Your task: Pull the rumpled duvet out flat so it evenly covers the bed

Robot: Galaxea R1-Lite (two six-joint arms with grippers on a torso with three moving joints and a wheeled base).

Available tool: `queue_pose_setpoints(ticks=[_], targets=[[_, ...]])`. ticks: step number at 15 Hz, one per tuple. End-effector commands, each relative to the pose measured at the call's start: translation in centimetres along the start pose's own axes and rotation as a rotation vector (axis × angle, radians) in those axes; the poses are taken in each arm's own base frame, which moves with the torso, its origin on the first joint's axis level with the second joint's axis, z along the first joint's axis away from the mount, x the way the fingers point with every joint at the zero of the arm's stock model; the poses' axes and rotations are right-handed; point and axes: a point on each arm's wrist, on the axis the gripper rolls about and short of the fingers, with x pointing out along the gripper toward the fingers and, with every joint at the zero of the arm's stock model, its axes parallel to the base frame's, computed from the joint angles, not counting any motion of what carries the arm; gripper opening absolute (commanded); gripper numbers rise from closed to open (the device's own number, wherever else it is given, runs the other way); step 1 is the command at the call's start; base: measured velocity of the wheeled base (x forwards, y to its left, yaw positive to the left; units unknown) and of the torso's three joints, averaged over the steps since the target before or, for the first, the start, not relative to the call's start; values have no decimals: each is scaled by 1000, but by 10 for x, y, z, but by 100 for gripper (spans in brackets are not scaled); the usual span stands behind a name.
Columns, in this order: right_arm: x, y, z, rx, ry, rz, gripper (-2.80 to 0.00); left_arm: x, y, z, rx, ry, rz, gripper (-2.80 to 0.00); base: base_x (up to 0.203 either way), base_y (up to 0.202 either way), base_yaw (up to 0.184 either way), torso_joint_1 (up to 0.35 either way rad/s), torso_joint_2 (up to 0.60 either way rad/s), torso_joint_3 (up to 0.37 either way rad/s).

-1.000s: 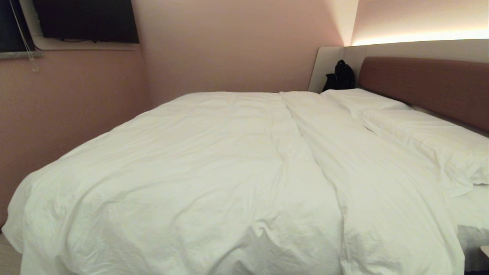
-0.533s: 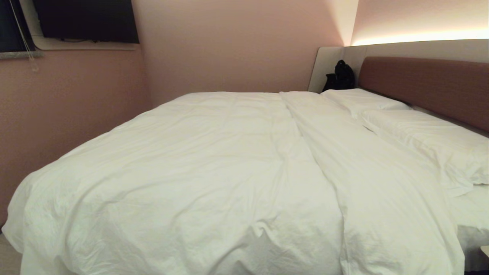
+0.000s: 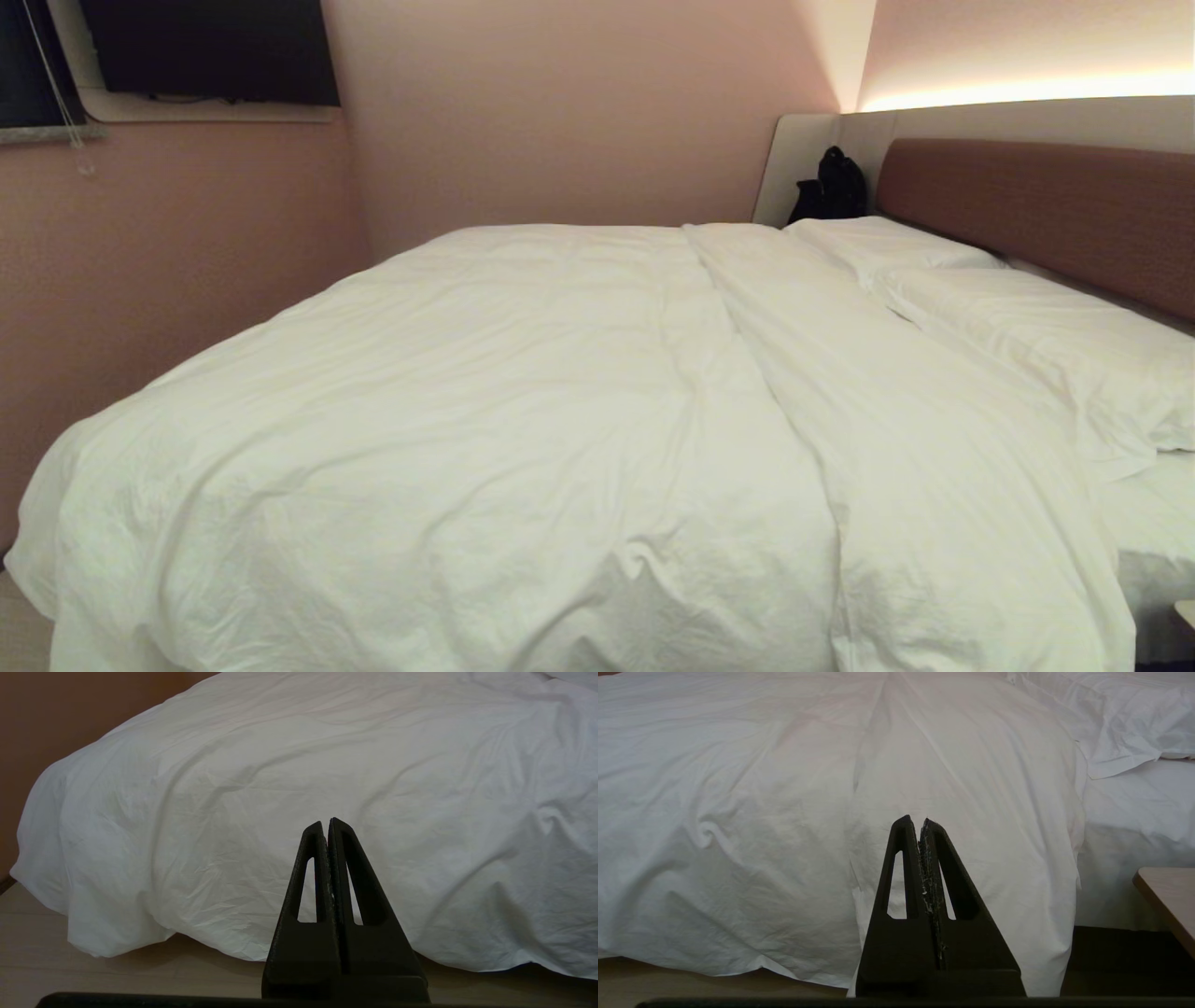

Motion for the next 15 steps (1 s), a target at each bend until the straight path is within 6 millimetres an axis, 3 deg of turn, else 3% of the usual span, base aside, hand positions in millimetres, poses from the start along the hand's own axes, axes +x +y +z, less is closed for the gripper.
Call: queue_pose_setpoints(ticks=[1,12,15], targets=[[0,0,0,-1,0,0,-280,0,0,0,-2,-1,-2,-280,0,0,0,0,0,0],[0,0,0,-2,0,0,-280,0,0,1,-18,-2,-3,-280,0,0,0,0,0,0],[0,0,0,-2,0,0,-280,0,0,1,-18,-2,-3,-280,1,156,-3,-2,1,2]])
